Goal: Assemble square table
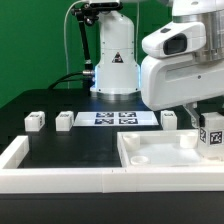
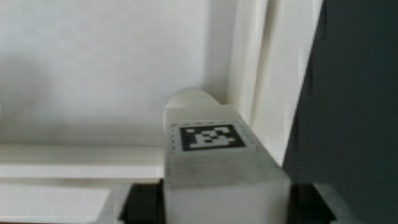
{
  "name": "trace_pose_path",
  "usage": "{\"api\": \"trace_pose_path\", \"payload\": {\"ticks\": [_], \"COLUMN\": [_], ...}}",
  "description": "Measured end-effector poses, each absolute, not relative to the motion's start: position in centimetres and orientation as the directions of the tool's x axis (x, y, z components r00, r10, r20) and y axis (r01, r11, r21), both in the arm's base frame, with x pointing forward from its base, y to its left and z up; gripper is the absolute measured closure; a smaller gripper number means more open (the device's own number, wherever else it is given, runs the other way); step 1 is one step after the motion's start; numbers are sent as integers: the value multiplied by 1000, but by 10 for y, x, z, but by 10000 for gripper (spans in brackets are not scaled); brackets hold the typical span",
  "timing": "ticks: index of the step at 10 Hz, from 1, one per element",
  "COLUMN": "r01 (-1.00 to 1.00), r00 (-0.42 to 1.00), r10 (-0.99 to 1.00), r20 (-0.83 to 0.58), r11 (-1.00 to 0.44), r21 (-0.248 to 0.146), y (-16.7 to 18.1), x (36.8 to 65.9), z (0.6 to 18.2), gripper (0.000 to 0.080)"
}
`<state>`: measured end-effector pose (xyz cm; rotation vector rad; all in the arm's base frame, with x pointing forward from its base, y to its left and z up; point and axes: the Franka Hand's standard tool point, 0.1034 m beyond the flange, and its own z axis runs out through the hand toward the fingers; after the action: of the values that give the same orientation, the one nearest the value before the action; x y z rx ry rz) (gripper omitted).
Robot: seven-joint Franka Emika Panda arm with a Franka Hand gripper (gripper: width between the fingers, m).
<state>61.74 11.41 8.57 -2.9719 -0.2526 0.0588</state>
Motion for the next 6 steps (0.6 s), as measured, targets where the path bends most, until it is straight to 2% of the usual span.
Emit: {"api": "trace_pose_path", "payload": {"ticks": [3, 4, 6], "r01": [143, 82, -193], "r00": [988, 995, 981], "r10": [149, 89, -184], "r20": [-29, -38, -66], "r11": [-977, -984, -967], "r21": [-161, -160, -168], "y": [114, 114, 115], "x": [618, 618, 620], "z": [86, 86, 85], "gripper": [505, 505, 504]}}
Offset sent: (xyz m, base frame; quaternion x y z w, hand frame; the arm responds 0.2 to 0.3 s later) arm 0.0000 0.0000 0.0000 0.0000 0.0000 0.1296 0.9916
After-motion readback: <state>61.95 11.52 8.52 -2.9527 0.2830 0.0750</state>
